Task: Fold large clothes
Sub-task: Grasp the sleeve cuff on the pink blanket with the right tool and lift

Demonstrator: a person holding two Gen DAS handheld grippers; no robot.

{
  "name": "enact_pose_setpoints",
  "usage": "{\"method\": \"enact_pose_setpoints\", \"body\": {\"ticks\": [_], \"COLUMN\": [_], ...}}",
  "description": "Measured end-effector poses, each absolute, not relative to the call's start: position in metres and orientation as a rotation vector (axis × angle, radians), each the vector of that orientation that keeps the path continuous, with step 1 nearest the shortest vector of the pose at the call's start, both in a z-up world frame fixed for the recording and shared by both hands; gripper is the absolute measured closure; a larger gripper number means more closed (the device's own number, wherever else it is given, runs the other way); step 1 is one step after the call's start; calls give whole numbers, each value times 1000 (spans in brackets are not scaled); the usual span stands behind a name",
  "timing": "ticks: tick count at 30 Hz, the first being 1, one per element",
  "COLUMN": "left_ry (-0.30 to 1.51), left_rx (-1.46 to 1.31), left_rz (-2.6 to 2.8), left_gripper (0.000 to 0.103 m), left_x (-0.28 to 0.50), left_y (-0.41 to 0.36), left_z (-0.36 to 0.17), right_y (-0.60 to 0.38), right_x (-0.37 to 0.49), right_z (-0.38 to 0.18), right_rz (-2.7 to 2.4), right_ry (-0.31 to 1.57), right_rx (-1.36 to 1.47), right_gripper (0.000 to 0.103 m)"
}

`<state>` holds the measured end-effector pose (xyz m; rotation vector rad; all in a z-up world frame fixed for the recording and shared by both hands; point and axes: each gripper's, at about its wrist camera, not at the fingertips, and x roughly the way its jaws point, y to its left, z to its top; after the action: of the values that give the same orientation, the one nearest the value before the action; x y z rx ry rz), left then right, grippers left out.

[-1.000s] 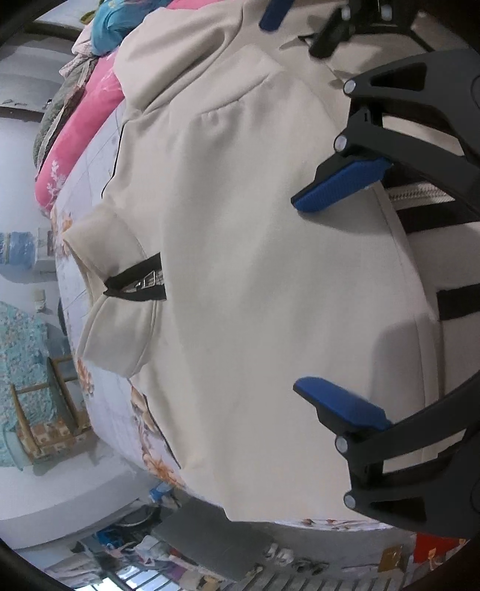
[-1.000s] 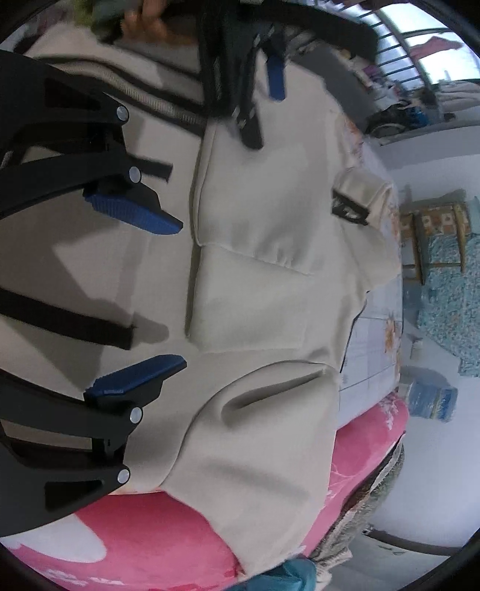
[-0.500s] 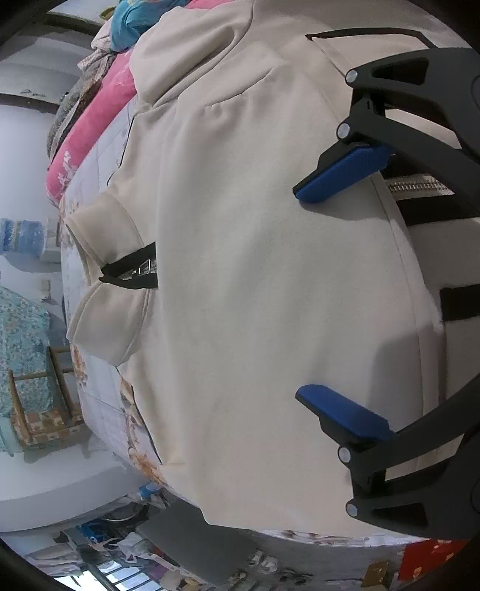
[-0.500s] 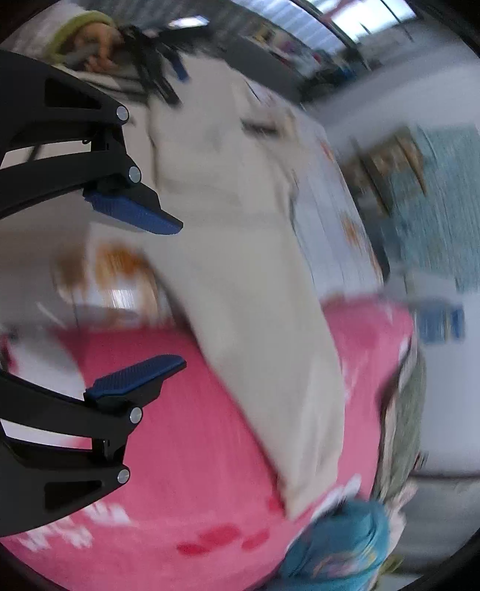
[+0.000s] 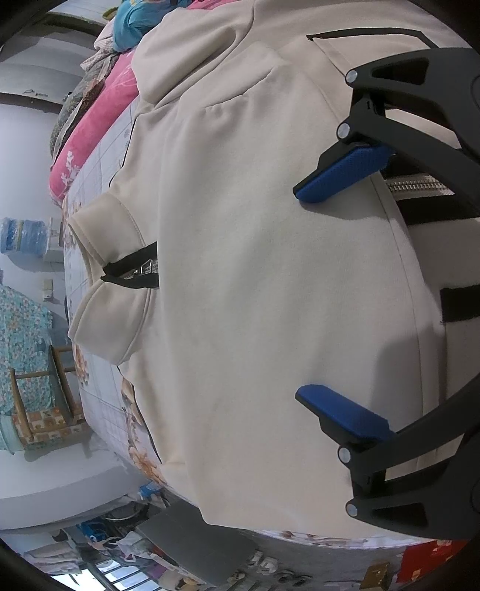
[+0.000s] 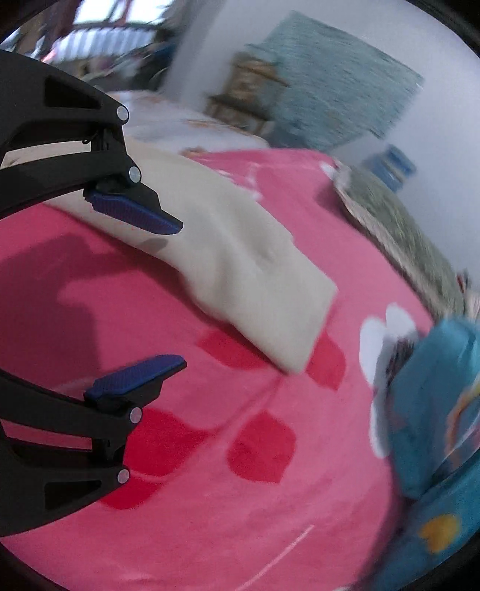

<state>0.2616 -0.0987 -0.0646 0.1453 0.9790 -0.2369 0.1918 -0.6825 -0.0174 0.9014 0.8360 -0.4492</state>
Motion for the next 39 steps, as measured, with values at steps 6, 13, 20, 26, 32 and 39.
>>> {"method": "enact_pose_setpoints", "body": {"ticks": [6,13,20,26,32,39], "left_ry": [982,977,977,989,997,966], "left_rx": [145,144,144,141,140,154], "left_rz": [-236,-235,-234,-229,-226,-228], "left_gripper": [7,7,7,7,7,7], "left_x": [261,261,262,264,265,260], "left_y": [-99,-99,-98,-97,-98,-98], "left_z": [-65,-65,-65,-65,-65,-58], "right_y": [-716,-724,-723,-711,-683,-654], "right_x": [204,227,219,215,206,187], "right_z": [-33,-37,-33,-7,47,99], "right_rz": [-486,-541,-651,-656,-611,-561], "right_ry": [777,772,832,773,674,599], "right_rx": [1041,1012,870,777,655,594], "right_gripper": [37,47,83,94,95,95]}}
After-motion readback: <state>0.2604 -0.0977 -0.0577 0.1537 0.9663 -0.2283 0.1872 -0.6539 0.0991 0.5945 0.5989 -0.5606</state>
